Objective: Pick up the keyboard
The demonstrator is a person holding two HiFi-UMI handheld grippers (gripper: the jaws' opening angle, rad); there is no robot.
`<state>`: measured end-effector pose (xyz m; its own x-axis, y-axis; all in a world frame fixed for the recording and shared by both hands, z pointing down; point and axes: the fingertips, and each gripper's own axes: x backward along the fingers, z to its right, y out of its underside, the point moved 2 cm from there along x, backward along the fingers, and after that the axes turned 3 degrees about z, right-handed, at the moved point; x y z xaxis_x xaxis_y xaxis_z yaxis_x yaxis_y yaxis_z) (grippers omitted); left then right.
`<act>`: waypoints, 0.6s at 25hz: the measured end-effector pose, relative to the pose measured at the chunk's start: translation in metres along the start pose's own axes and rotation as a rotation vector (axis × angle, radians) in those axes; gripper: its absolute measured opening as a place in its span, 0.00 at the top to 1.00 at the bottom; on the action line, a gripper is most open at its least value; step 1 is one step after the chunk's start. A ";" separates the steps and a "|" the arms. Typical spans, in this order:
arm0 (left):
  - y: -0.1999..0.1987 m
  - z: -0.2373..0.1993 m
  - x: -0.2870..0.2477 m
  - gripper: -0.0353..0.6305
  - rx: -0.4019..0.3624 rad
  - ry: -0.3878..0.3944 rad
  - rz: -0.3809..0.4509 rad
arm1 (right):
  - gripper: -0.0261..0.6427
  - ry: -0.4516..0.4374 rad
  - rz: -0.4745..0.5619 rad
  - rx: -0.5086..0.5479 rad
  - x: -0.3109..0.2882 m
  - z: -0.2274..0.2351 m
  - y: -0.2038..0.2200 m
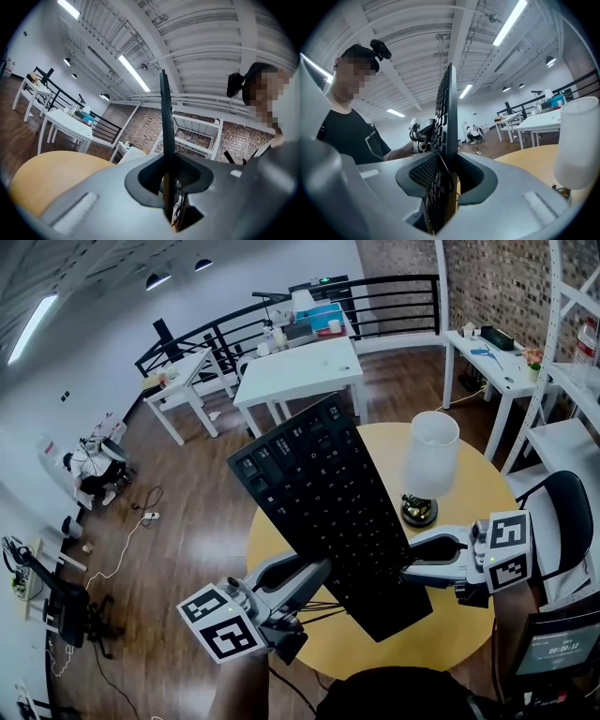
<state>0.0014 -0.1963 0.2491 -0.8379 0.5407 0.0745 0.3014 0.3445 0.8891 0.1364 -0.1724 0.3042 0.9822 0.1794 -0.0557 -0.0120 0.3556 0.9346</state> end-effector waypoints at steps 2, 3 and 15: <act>-0.002 0.002 0.001 0.52 -0.005 0.006 0.003 | 0.78 0.003 0.003 0.007 0.000 -0.002 -0.002; -0.003 0.004 0.001 0.52 -0.010 0.009 0.003 | 0.78 0.005 0.005 0.008 0.000 -0.004 -0.002; -0.008 0.013 0.001 0.52 -0.030 0.026 0.000 | 0.78 0.022 0.021 0.018 0.002 -0.011 -0.005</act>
<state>0.0040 -0.1883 0.2367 -0.8496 0.5205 0.0855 0.2877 0.3215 0.9021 0.1368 -0.1632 0.2956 0.9773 0.2072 -0.0432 -0.0294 0.3351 0.9417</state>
